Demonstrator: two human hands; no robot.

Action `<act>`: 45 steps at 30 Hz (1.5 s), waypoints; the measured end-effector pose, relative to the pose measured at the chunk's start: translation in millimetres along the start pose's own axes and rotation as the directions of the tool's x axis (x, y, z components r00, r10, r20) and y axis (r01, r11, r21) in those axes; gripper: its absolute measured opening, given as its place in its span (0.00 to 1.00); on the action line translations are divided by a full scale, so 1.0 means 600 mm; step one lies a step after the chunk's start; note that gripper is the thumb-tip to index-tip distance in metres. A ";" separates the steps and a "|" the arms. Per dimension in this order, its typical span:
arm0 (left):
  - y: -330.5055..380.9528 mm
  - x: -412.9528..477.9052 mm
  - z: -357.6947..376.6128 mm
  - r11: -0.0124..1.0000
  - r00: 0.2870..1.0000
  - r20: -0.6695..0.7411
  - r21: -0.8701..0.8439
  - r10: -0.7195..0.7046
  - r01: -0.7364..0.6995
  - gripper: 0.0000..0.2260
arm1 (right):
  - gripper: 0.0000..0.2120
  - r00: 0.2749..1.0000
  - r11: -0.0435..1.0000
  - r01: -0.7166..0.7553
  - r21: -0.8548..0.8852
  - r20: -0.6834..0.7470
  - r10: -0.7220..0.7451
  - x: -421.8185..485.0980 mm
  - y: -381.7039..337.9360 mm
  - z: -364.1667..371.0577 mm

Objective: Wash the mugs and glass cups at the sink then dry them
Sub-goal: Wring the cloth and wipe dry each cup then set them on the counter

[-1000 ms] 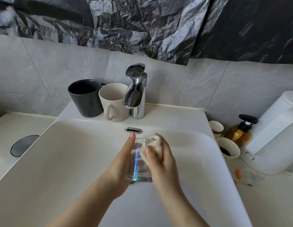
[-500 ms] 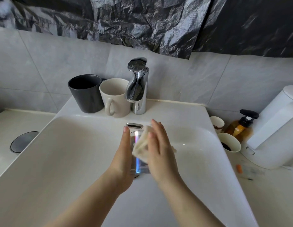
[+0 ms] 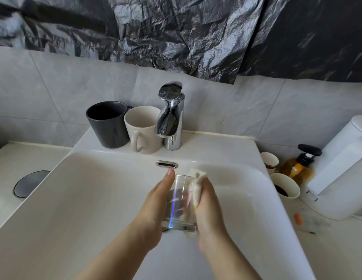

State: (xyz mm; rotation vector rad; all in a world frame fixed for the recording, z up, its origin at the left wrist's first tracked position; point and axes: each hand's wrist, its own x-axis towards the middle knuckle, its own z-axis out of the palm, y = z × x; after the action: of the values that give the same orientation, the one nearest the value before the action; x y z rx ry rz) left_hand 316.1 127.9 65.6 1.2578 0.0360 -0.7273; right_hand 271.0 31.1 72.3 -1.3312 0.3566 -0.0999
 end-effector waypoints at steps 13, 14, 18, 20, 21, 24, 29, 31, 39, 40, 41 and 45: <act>0.005 -0.006 -0.004 1.000 0.999 -0.042 0.005 -0.025 0.025 0.30 | 0.22 0.998 0.999 0.025 -0.048 -0.056 -0.028 -0.005 0.014 0.004; 0.002 -0.008 -0.004 1.000 0.998 -0.051 0.003 -0.023 0.023 0.30 | 0.25 0.990 0.979 0.108 -0.175 -0.068 -0.121 -0.008 0.018 0.006; 0.005 -0.010 -0.015 0.998 0.998 -0.045 0.053 0.035 -0.033 0.40 | 0.27 0.926 0.856 0.356 -0.376 0.017 -0.378 -0.016 0.016 0.020; 0.016 -0.010 -0.014 0.998 0.996 -0.069 0.028 0.054 -0.052 0.37 | 0.17 0.952 0.948 0.270 -0.170 -0.099 -0.289 -0.009 0.005 0.018; 0.017 -0.008 -0.011 0.999 0.997 -0.070 -0.007 0.045 -0.045 0.35 | 0.14 0.974 0.983 0.170 -0.063 -0.142 -0.177 -0.006 0.001 0.015; 0.005 -0.002 -0.004 0.999 0.993 -0.116 -0.030 0.021 -0.024 0.30 | 0.14 0.991 0.989 0.062 -0.133 -0.110 -0.077 -0.012 0.004 0.013; -0.003 -0.009 -0.002 0.990 0.984 -0.108 0.015 0.141 -0.140 0.33 | 0.30 0.888 0.737 0.398 -0.547 0.029 -0.459 -0.021 0.023 0.024; 0.005 -0.009 -0.005 0.988 0.980 -0.122 0.012 0.157 -0.157 0.33 | 0.27 0.897 0.807 0.381 -0.451 -0.032 -0.441 -0.013 0.017 0.023; -0.003 -0.009 0.001 1.000 1.000 -0.011 0.012 0.003 -0.003 0.38 | 0.35 0.956 0.805 0.196 -0.560 -0.073 -0.284 -0.026 0.010 0.017; -0.001 -0.009 -0.002 1.000 1.000 -0.012 0.028 0.011 -0.010 0.39 | 0.36 0.939 0.772 0.267 -0.577 -0.024 -0.342 -0.028 0.013 0.020; 0.002 -0.009 -0.008 0.999 1.000 -0.019 0.033 0.021 -0.021 0.39 | 0.34 0.926 0.775 0.324 -0.543 0.015 -0.376 -0.027 0.008 0.022; 0.018 -0.005 -0.020 0.999 1.000 -0.027 -0.053 -0.005 0.003 0.32 | 0.14 0.982 0.979 0.139 -0.148 -0.107 -0.156 -0.001 0.016 0.013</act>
State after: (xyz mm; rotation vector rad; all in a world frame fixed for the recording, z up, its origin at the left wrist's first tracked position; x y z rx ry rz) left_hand 323.3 141.1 71.8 1.2172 0.0798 -0.7084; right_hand 271.9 40.8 64.8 -1.4939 0.3698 -0.2837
